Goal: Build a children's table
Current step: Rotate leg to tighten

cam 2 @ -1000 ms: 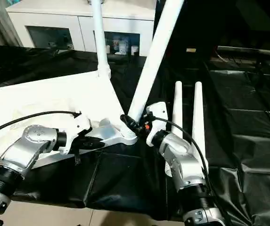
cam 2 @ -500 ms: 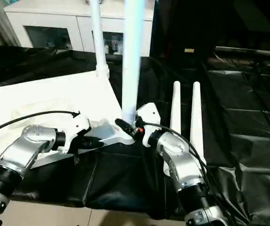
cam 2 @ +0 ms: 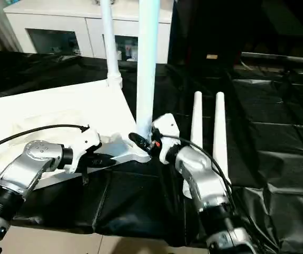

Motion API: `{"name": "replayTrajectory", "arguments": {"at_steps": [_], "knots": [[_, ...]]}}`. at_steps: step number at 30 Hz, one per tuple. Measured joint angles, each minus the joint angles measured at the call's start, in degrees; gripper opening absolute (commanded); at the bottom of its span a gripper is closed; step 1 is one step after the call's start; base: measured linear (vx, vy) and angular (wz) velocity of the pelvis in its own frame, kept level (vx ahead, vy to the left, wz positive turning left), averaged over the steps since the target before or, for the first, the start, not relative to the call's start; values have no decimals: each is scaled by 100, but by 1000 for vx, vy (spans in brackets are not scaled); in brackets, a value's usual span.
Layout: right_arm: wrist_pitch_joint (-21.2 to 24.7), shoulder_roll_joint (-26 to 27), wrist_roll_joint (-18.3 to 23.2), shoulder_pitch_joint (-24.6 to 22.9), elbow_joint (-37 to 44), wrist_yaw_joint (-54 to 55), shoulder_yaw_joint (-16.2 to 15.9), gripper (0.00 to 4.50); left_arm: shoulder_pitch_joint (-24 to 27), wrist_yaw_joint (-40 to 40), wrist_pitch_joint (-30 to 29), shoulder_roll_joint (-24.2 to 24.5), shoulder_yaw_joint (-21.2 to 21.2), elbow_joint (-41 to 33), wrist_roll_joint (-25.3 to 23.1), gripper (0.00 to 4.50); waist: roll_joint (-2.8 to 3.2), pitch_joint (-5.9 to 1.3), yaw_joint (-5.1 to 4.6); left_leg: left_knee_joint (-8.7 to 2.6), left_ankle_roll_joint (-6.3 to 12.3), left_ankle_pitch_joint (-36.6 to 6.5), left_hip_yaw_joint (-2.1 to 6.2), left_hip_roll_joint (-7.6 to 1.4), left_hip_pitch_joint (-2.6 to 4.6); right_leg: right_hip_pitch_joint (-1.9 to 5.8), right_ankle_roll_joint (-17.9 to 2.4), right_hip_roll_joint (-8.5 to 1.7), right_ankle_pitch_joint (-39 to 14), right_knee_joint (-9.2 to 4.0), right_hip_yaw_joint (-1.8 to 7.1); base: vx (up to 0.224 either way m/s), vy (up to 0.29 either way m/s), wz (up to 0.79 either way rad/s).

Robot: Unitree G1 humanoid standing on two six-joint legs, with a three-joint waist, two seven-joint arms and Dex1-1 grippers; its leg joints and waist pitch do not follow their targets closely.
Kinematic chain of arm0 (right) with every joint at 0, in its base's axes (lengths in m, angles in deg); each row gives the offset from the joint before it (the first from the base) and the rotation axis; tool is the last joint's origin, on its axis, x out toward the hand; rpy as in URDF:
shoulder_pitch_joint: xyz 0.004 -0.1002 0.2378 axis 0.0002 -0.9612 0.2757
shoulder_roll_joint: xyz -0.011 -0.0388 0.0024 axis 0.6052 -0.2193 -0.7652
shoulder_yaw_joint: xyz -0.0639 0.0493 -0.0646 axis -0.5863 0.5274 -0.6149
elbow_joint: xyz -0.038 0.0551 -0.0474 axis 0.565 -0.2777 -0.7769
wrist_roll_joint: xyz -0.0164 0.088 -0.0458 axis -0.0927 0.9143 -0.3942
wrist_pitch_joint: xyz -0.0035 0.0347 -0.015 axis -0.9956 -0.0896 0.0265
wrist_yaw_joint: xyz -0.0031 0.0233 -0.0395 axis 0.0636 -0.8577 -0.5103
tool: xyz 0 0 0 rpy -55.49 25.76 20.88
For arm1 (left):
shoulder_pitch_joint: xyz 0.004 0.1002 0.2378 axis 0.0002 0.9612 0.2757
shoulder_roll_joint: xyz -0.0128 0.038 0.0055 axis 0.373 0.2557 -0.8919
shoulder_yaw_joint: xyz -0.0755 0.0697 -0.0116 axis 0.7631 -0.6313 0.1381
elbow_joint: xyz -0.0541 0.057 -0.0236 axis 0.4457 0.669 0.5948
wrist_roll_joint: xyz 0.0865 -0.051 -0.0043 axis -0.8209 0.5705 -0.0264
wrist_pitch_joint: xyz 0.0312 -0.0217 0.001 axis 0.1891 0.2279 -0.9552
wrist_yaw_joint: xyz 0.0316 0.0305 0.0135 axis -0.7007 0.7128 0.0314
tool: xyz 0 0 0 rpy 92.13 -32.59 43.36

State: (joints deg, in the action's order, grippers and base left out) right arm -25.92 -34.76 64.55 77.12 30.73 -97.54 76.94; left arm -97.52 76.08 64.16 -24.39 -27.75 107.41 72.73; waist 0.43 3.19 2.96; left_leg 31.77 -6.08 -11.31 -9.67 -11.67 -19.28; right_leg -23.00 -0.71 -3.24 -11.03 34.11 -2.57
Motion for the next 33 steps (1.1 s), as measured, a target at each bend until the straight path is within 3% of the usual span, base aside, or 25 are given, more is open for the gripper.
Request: {"name": "replayTrajectory", "arguments": {"at_steps": [10, 18, 23, 31, 33], "knots": [[108, 138, -31, 27, -1, 296, -8, 186, -2, -115, -55, -13, 6, 0, -55, 0, -11, -4, -62, -3, 0, 0, -1, 2, 16, 10, 1, 0, -1, -18, 3, 0, 0, 0], [146, 871, -276, 808, -1081, 2064, 505, 186, -377, -1354, -629, -821, 121, 352, -293, 0, 12, 7, -116, -19, 1, 0, 0, 11, 22, 19, 2, -3, -1, -117, -4, 0, 0, 0], [64, 1478, -267, 1584, -2226, 3754, 1133, 186, -750, -2298, -1151, -1608, 260, 812, -434, 0, 4, 6, -127, -23, 4, -3, 11, 37, 47, 18, 14, -15, -9, -168, -5, 0, 0, 0], [-114, 1576, -350, 1802, -2679, 4179, 1237, 186, -761, -2589, -1398, -1792, 280, 798, -437, 0, -12, -3, -194, -37, 71, -41, 101, 85, 43, 122, 25, -33, -15, -411, -79, 0, 0, 0], [-159, 1578, -354, 1835, -2753, 4181, 1251, 186, -761, -2592, -1404, -1793, 287, 800, -437, 0, -17, -6, -221, -37, 77, -45, 101, 106, 41, 122, 25, -65, -15, -411, -95, 0, 0, 0]]}}
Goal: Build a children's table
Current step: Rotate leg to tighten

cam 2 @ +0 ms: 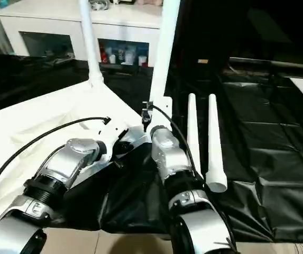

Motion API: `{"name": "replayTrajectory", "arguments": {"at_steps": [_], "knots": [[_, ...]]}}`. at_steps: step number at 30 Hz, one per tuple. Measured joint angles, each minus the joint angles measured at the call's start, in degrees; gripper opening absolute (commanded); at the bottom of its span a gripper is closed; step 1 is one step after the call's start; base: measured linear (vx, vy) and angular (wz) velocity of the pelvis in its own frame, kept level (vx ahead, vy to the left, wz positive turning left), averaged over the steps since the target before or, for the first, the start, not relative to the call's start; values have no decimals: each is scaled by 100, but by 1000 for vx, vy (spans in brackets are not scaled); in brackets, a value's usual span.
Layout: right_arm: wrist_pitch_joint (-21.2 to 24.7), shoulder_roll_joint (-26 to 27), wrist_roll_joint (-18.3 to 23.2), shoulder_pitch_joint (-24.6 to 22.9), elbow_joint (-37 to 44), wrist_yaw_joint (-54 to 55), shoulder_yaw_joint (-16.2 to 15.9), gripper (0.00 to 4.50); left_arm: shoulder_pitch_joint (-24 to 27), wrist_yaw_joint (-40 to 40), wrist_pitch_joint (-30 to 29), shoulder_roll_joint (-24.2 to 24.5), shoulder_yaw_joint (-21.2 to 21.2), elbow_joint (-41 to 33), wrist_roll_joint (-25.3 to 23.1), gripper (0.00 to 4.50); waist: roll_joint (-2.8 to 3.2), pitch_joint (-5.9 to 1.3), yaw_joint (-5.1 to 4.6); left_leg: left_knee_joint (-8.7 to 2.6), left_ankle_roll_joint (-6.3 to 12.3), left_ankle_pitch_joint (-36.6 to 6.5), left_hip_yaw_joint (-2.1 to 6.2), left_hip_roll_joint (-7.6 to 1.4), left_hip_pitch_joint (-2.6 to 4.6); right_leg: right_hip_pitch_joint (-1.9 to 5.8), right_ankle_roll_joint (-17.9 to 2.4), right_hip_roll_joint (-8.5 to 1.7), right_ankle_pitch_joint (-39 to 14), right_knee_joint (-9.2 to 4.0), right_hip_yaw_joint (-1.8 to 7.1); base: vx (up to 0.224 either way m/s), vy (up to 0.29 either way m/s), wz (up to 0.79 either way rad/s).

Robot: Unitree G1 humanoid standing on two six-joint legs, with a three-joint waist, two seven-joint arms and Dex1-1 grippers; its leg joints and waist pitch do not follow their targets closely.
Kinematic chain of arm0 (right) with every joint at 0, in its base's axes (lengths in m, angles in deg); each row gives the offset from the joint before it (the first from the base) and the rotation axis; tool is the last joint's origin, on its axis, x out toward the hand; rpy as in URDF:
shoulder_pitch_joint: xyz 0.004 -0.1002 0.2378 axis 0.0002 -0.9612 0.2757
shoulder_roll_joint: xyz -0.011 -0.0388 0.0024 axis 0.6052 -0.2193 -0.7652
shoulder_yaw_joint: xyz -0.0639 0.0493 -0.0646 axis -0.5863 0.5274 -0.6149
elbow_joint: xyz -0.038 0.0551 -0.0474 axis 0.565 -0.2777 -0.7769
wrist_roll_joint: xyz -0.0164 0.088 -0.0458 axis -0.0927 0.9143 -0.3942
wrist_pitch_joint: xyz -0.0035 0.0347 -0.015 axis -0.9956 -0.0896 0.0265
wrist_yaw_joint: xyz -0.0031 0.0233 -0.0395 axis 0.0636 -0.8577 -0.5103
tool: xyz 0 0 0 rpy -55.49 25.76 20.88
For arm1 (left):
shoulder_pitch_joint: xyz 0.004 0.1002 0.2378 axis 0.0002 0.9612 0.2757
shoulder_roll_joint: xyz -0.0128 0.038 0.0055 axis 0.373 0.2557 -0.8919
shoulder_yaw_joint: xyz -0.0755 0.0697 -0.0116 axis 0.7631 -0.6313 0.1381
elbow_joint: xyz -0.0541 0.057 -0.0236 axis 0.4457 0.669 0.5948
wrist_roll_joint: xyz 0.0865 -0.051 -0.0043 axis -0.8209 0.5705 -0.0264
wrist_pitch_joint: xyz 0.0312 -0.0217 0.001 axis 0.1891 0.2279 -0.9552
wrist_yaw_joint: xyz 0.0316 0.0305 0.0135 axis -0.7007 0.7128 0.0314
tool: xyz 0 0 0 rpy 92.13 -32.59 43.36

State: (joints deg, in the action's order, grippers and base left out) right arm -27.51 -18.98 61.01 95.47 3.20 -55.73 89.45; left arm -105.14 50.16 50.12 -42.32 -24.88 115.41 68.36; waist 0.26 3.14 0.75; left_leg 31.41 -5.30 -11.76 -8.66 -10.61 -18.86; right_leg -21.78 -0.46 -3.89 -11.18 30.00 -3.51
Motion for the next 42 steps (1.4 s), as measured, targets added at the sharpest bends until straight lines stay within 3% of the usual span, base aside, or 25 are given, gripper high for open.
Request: {"name": "replayTrajectory", "arguments": {"at_steps": [2, 8, 11, 14, 17, 23, 27, 31, 33, 36, 39, 42], "knots": [[-67, 2, -12, 84, -149, 4, 56, 186, 0, -28, -3, -9, 21, 8, -8, 0, -5, 2, -36, -8, 15, -9, 0, 33, 0, -3, 0, -51, 0, 2, -24, 0, 0, 0], [-200, 2, -22, 242, -438, 9, 101, 186, -3, -111, -19, -26, 40, 8, -28, 0, -4, 13, -69, -11, 20, -12, 13, 52, -9, -9, 43, -76, -28, -10, -48, 0, 0, 0], [-234, 2, -16, 243, -453, -42, 131, 259, -3, -111, -19, -25, 41, 3, -27, 0, 2, 18, -76, -11, 24, -15, 15, 61, -9, -10, 56, -91, -36, -10, -56, 0, 0, 0], [-256, 5, 58, 263, -620, -157, 175, 267, -25, -123, -6, -19, 68, -9, -23, 0, 4, 46, -104, -12, 27, -17, 16, 73, -11, -15, 64, -123, -42, -15, -90, 0, 0, 0], [-378, 4, 49, 282, -619, -287, 174, 306, -25, -122, 8, 4, 144, -41, -17, 0, 57, 79, -147, -41, 30, -18, 39, 71, -22, 6, 65, -153, -46, -103, -195, 0, 0, 0], [-452, 0, 49, 224, -471, -690, 145, 352, -27, -127, 93, 79, 171, -99, -19, 0, 62, 147, -175, -99, 30, -18, 43, 68, -24, -7, 63, -157, -51, -140, -233, 0, 0, 0], [-531, -43, 14, -22, -109, -1006, 18, 391, -60, -95, 149, 139, 190, -116, -26, 0, 64, 169, -177, -111, 29, -18, 52, 65, -73, -22, 63, -158, -51, -146, -244, 0, 0, 0], [-365, -298, -123, -443, 219, -1259, -275, 425, -91, 136, 321, 260, 103, -144, -48, 0, 60, 181, -96, -111, 28, -16, 13, 65, -140, -103, 42, -158, -38, -84, -185, 0, 0, 0], [-313, -413, -155, -630, 360, -1388, -324, 435, -69, 290, 443, 355, 35, -194, -49, 0, 62, 183, -42, -110, 63, 10, -32, 61, -158, -142, -82, -158, 54, -45, -157, 0, 0, 0], [-194, -659, -242, -787, 712, -1854, -511, 435, 52, 636, 606, 553, -59, -355, -49, 0, 47, 188, 35, -99, 122, 109, -99, 43, -113, -164, -95, -155, 161, 93, -85, 12, -18, 2], [-287, -1016, -207, -1098, 1151, -2614, -638, 435, 235, 1157, 861, 847, -139, -628, 22, 0, 62, 180, 125, -114, 115, 113, -110, 27, -125, -206, -55, -136, 193, 135, -62, 56, -46, 4], [-275, -1179, -52, -1284, 1433, -3075, -688, 435, 339, 1517, 1025, 1069, -168, -772, 90, 0, 62, 179, 140, -107, 61, 146, -123, 9, -121, -217, -26, -131, 254, 218, -44, 62, -39, 4]]}}
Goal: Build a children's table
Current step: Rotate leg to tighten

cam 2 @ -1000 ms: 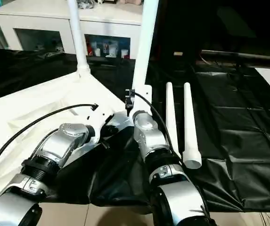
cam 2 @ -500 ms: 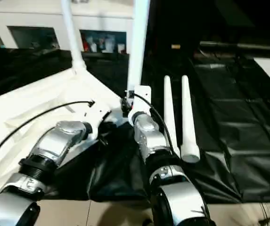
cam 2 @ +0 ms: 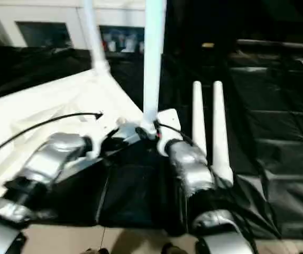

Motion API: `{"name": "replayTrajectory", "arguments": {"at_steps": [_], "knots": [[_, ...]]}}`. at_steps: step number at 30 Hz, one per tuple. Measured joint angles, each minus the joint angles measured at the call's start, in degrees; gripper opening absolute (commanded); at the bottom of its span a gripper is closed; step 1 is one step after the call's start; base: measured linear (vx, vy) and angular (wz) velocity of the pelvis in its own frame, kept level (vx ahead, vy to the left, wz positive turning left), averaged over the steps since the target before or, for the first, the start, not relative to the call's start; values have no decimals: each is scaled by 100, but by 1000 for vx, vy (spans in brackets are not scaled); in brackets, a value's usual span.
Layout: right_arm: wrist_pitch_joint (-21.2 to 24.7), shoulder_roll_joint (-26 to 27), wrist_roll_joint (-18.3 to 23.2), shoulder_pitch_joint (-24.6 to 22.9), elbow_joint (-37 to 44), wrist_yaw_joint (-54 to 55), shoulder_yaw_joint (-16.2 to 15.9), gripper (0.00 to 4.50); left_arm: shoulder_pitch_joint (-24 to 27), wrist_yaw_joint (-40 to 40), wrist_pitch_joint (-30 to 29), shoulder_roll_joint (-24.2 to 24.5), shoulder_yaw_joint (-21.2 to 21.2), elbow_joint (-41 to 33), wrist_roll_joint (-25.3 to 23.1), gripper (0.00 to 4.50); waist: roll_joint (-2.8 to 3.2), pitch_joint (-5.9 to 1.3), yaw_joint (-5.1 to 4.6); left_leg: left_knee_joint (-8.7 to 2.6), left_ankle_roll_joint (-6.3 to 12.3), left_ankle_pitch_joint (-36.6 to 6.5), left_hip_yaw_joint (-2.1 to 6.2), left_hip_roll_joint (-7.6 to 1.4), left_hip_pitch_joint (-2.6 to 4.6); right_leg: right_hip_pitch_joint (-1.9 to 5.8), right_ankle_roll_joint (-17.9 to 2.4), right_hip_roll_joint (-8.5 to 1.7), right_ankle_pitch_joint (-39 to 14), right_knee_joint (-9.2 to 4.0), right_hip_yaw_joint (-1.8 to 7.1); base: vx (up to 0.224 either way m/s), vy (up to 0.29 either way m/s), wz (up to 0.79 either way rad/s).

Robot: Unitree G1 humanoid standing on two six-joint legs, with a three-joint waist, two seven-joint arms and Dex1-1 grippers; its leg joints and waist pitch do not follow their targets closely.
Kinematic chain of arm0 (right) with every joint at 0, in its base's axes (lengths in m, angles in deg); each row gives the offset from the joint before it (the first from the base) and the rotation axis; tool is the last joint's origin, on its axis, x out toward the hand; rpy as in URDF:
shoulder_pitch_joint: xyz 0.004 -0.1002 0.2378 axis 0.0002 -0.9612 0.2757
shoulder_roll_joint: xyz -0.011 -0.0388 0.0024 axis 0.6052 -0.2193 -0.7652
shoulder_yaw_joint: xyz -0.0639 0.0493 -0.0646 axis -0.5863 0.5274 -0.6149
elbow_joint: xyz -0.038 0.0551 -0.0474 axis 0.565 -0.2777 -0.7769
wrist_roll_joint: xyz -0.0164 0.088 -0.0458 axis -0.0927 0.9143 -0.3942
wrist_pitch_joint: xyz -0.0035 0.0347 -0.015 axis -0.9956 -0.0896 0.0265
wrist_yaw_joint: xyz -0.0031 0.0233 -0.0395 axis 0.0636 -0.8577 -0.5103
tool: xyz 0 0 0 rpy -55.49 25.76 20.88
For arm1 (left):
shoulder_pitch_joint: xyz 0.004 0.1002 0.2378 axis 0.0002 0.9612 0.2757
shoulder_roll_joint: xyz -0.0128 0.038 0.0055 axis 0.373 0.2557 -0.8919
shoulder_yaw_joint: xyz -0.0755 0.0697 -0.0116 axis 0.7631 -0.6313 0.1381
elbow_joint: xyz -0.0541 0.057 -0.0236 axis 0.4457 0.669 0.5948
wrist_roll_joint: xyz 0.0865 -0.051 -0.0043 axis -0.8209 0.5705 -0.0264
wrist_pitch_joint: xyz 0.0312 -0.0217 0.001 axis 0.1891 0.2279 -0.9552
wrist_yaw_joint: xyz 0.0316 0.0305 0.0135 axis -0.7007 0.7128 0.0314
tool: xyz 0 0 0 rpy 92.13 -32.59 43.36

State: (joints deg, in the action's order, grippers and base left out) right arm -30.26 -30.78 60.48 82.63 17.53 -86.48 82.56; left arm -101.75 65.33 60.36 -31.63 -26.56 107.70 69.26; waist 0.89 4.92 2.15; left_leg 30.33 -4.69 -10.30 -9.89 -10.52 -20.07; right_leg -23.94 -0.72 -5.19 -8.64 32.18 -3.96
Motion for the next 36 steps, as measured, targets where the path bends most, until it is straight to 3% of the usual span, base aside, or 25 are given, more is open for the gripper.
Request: {"name": "replayTrajectory", "arguments": {"at_steps": [4, 9, 17, 23, 36], "knots": [[10, -253, 193, -207, 495, -554, -104, 435, 163, 419, 161, 326, -4, -265, 126, 0, 22, -9, 39, 17, 34, 42, -13, -70, -33, -26, -29, 58, -53, 38, -3, 75, -26, 1], [94, -564, 221, -318, 1054, -1061, -238, 435, 270, 750, 307, 559, 35, -364, 211, 0, 16, -10, 36, 48, 19, 22, -19, -82, -39, -36, -51, 69, -112, 85, 0, 37, -2, -1], [166, -1045, 183, -557, 1435, -1769, -616, 435, 455, 1064, 402, 770, 40, -519, 288, 0, 5, -3, 36, 115, 12, 19, -18, -106, -37, -34, -54, 80, -108, 128, 1, 0, 0, 0], [162, -1062, 149, -549, 1451, -1916, -658, 435, 575, 1291, 474, 878, -29, -670, 297, 0, 0, 0, 41, 165, -25, -2, -15, -112, -38, -34, -54, 80, -108, 181, 7, 0, 0, 0], [162, -1070, 145, -520, 1444, -2029, -779, 317, 593, 1333, 478, 878, -67, -706, 290, 0, -6, -3, 52, 203, -11, 7, -15, -118, -44, -34, -56, 80, -105, 209, 8, 0, 0, 0]]}}
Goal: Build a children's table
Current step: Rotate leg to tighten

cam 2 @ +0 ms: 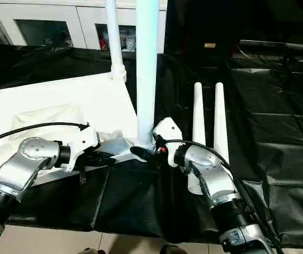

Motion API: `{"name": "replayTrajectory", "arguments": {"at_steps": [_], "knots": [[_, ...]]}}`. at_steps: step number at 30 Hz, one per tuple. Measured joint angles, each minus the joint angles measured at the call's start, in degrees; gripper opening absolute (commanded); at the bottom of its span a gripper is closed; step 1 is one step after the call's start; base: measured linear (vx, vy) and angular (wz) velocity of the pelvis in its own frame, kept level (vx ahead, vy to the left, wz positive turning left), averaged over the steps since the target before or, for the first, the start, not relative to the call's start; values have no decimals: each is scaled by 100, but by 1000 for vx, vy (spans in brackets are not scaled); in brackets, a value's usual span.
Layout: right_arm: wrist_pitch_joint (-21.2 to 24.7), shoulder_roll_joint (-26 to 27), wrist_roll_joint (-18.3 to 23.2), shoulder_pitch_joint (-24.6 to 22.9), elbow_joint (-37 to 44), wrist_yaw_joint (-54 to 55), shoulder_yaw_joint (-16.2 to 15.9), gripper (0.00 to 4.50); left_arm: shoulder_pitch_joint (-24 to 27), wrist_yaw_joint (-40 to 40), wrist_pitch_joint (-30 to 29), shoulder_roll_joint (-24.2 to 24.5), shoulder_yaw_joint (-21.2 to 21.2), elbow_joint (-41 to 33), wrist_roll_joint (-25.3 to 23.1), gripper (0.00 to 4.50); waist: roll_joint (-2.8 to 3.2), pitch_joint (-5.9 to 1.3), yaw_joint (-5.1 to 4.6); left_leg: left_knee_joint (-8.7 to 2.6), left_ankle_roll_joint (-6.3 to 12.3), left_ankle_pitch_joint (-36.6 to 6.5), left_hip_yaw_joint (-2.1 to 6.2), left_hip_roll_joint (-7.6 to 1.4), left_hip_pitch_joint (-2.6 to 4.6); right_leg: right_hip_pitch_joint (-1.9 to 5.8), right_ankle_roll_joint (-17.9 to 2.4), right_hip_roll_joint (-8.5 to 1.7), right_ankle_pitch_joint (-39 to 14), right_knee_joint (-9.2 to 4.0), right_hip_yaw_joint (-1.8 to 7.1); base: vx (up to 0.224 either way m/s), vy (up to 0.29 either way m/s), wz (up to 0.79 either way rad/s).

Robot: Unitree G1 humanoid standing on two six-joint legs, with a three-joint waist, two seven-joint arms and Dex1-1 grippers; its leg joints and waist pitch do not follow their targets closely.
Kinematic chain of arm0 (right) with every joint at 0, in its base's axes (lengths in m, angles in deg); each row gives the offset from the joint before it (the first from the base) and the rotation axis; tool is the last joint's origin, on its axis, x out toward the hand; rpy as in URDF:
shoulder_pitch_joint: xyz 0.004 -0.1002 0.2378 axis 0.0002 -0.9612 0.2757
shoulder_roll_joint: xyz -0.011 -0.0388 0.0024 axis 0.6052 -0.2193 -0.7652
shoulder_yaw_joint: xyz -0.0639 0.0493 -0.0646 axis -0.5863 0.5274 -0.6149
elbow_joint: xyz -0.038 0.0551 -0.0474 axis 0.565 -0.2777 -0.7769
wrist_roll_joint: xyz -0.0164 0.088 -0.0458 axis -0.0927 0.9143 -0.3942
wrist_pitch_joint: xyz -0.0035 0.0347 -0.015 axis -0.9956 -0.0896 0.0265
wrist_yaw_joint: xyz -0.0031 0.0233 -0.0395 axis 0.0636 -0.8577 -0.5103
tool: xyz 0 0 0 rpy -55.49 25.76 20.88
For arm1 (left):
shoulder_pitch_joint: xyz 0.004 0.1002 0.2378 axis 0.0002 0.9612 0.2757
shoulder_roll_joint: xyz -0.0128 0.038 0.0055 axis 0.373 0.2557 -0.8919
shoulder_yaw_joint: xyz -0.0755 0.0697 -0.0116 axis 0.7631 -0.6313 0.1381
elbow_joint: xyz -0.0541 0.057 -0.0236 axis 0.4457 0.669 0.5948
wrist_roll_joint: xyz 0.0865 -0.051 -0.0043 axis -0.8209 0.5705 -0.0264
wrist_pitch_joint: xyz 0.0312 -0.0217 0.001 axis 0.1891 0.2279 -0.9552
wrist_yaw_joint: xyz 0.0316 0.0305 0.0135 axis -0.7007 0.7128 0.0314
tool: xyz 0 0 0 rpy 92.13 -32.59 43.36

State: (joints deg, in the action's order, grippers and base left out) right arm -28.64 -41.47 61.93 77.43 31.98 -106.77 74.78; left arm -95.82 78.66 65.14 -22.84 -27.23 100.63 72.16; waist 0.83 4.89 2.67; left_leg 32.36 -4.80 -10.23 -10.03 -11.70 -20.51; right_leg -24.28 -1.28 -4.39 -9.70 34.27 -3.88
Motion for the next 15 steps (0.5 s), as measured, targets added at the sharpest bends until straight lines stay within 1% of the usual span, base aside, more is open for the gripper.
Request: {"name": "replayTrajectory", "arguments": {"at_steps": [3, 4, 9, 15], "knots": [[0, 0, 0, 9, -3, -7, -7, 313, 0, 0, 0, 0, 0, 0, -1, 0, -2, -1, 0, 6, 0, 0, 0, 0, 0, 0, 0, 0, 0, 6, 0, 0, 0, 0], [0, 0, 1, 9, -3, -7, -7, 284, 1, 0, 0, 0, 0, 0, -2, 0, -2, -1, 1, 9, 0, 0, 1, -1, 0, 0, 0, 0, 0, 8, 0, 0, 0, 0], [0, 1, 0, 9, -14, -7, -13, 270, 3, 0, 0, -1, -4, 1, -5, 0, -2, -1, 1, 22, -1, -1, 2, -2, 0, 0, 0, 0, 0, 19, 0, 0, 0, 0], [-10, 9, 0, 9, -39, 3, -14, 267, 4, -1, -2, -2, -9, 4, -8, 0, -4, -2, 1, 32, -1, -1, 3, -3, -2, 0, 0, 0, 0, 30, 0, 0, 0, 0]]}}
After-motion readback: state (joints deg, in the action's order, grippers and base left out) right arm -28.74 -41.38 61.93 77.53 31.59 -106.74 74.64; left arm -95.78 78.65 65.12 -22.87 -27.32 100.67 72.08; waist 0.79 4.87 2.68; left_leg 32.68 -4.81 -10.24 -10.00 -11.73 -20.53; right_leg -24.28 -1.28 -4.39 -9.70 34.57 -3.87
